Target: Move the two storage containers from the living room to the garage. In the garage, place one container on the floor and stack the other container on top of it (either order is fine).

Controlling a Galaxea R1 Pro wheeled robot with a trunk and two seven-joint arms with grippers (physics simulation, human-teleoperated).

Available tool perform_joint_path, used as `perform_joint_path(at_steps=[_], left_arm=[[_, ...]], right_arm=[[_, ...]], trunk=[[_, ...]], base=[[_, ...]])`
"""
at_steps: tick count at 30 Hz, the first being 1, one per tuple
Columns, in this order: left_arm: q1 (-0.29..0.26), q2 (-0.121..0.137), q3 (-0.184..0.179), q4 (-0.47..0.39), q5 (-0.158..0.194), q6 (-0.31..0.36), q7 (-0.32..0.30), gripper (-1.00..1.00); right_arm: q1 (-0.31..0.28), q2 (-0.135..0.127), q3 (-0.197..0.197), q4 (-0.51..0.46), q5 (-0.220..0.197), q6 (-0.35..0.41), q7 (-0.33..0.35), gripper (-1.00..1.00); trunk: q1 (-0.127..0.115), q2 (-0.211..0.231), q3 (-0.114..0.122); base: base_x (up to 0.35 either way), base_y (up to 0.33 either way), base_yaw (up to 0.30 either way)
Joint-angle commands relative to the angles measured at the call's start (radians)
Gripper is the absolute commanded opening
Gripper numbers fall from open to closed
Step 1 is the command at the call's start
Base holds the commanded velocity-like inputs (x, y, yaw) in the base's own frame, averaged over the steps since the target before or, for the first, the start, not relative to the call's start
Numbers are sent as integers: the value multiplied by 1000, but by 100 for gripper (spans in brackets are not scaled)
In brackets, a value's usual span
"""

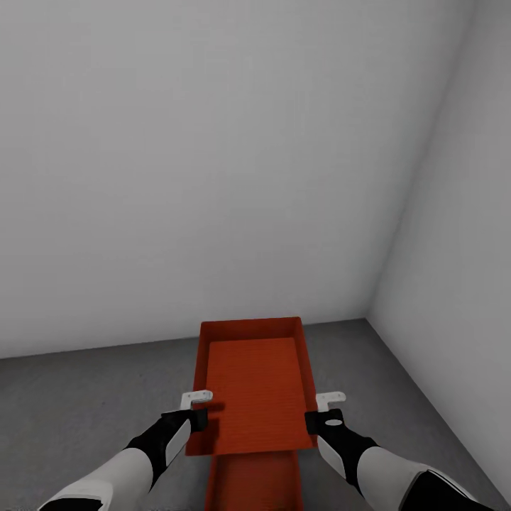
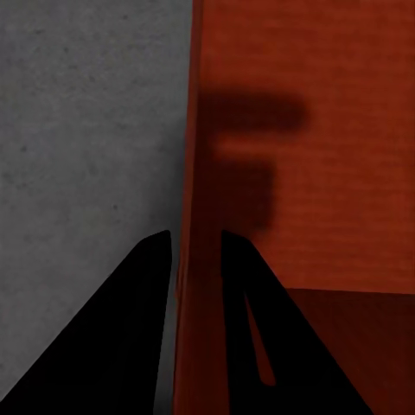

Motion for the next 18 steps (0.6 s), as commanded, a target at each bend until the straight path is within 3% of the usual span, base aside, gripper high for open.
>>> perform_joint_path(at_steps=[1, 18], left_arm=[[-1, 1, 1, -7, 11, 6, 14, -100], [-1, 1, 1, -7, 11, 6, 14, -100]], right_arm=[[0, -7, -26, 20, -22, 2, -14, -100], [0, -6, -26, 20, -22, 2, -15, -100]], trunk=[[1, -2, -4], [1, -2, -31]], base=[[0, 0, 0], [0, 0, 0]])
